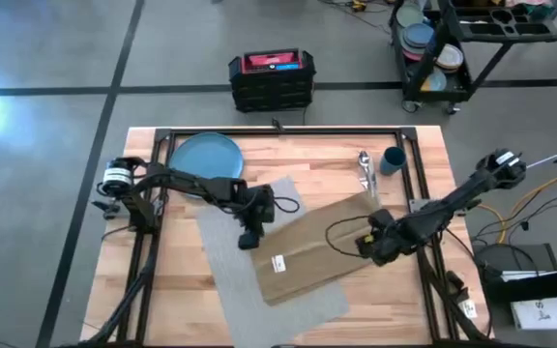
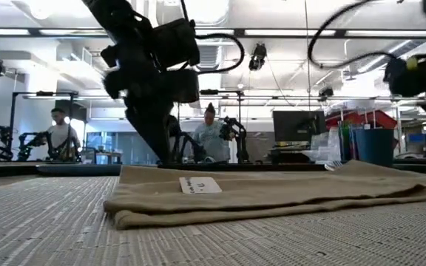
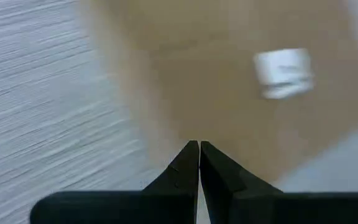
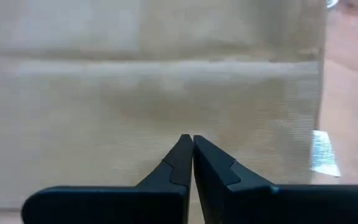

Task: Set table place
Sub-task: Fold the brown table napkin

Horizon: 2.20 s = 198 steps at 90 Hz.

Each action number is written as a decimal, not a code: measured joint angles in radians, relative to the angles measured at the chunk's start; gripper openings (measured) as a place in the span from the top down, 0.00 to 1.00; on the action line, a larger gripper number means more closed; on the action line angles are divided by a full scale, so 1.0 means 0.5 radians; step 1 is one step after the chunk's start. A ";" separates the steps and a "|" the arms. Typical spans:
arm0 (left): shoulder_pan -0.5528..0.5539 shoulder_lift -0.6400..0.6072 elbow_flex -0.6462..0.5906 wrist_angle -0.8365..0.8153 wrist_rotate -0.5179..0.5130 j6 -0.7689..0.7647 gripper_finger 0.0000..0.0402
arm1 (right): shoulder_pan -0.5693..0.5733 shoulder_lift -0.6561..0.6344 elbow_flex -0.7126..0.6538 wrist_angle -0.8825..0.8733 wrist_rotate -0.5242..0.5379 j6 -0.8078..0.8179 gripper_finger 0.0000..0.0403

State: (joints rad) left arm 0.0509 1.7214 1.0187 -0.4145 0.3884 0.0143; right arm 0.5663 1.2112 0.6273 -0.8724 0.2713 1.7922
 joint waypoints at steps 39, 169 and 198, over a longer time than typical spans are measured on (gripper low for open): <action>-0.040 -0.008 0.000 -0.020 0.517 0.031 1.00 | 0.046 0.009 0.000 0.849 0.173 -0.388 1.00; -1.326 0.397 0.343 0.478 -1.322 -0.267 0.67 | 0.220 0.067 -0.053 0.941 0.611 -0.654 0.66; -1.332 0.401 0.365 0.358 -1.163 -0.340 0.71 | 0.220 0.067 -0.053 0.935 0.612 -0.676 0.73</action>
State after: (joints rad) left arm -0.6153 1.9221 1.2010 -0.2355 -0.1930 -0.1557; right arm 0.6762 1.2449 0.6010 -0.4049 0.5772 1.4540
